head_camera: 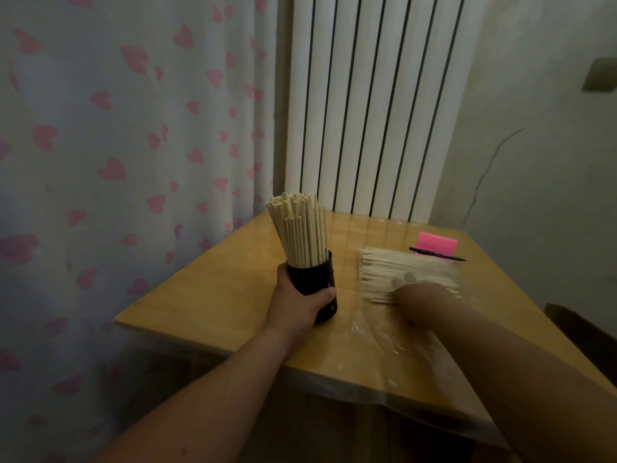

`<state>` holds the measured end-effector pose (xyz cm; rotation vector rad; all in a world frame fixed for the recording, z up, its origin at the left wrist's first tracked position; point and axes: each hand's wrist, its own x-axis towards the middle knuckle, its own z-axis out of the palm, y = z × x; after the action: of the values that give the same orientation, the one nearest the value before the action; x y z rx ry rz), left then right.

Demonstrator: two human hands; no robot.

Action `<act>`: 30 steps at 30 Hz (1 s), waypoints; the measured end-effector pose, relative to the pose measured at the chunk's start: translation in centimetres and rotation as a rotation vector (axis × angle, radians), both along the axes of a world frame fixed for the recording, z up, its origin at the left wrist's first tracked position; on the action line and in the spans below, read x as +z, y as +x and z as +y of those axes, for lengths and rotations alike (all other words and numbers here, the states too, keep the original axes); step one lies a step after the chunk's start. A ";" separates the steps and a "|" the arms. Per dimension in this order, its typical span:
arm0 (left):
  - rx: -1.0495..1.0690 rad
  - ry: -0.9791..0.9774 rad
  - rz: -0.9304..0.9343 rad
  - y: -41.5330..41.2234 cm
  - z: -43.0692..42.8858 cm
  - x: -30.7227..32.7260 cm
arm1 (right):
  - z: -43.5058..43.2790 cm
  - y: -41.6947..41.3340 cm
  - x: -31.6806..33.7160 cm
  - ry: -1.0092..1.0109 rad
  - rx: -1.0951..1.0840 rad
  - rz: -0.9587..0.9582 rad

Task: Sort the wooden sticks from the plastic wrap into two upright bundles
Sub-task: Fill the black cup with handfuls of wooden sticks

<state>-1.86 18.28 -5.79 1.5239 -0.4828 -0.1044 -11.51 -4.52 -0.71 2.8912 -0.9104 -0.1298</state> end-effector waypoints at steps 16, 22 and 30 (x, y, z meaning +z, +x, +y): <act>0.002 0.005 -0.007 0.0 -0.1 0.1 | -0.2 0.5 0.8 -0.166 0.139 0.229; 0.008 0.015 -0.015 0.1 0.0 0.1 | 0.5 0.4 2.1 -0.238 0.208 0.357; -0.006 0.013 -0.009 0.1 -0.1 0.0 | 0.4 -2.0 1.1 -0.273 0.289 0.233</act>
<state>-1.74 18.20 -5.79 1.5358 -0.4948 -0.1058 -13.54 -4.09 0.40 2.6449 -0.4281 -0.2855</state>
